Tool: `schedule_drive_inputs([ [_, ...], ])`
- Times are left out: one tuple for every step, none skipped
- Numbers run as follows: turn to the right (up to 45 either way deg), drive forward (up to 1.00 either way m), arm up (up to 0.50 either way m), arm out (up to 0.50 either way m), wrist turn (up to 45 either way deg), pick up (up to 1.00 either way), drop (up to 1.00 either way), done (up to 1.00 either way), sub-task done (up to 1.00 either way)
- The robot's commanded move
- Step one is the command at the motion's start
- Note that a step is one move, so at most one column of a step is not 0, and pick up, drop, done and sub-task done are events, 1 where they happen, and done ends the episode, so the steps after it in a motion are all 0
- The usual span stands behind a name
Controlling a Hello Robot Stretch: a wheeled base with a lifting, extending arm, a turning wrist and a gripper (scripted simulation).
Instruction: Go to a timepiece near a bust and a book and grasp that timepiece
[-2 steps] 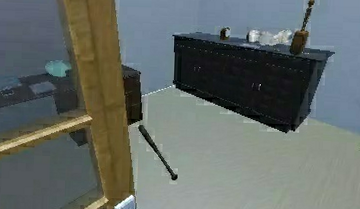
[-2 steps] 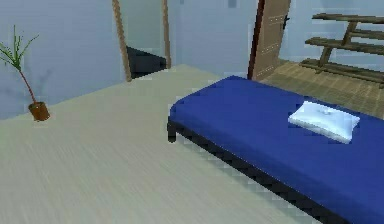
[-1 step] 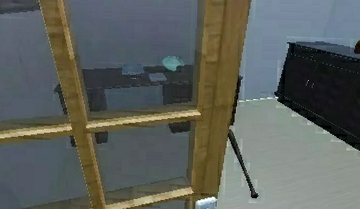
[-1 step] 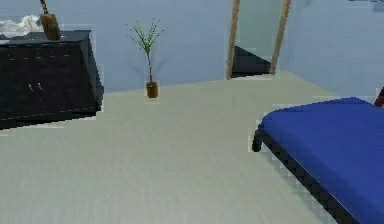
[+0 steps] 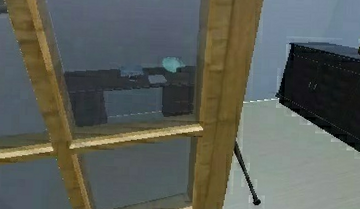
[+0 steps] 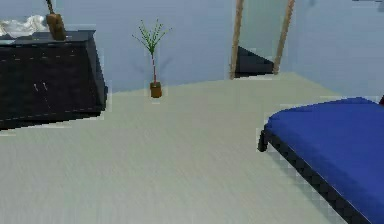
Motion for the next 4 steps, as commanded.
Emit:
schedule_drive_inputs([
  [45.0,0.00,0.00,0.00,0.0,0.00,0.00,0.00,0.00],
  [45.0,0.00,0.00,0.00,0.0,0.00,0.00,0.00,0.00],
  [36.0,0.00,0.00,0.00,0.0,0.00,0.00,0.00,0.00],
  [0.0,0.40,0.00,0.00,0.0,0.00,0.00,0.00,0.00],
])
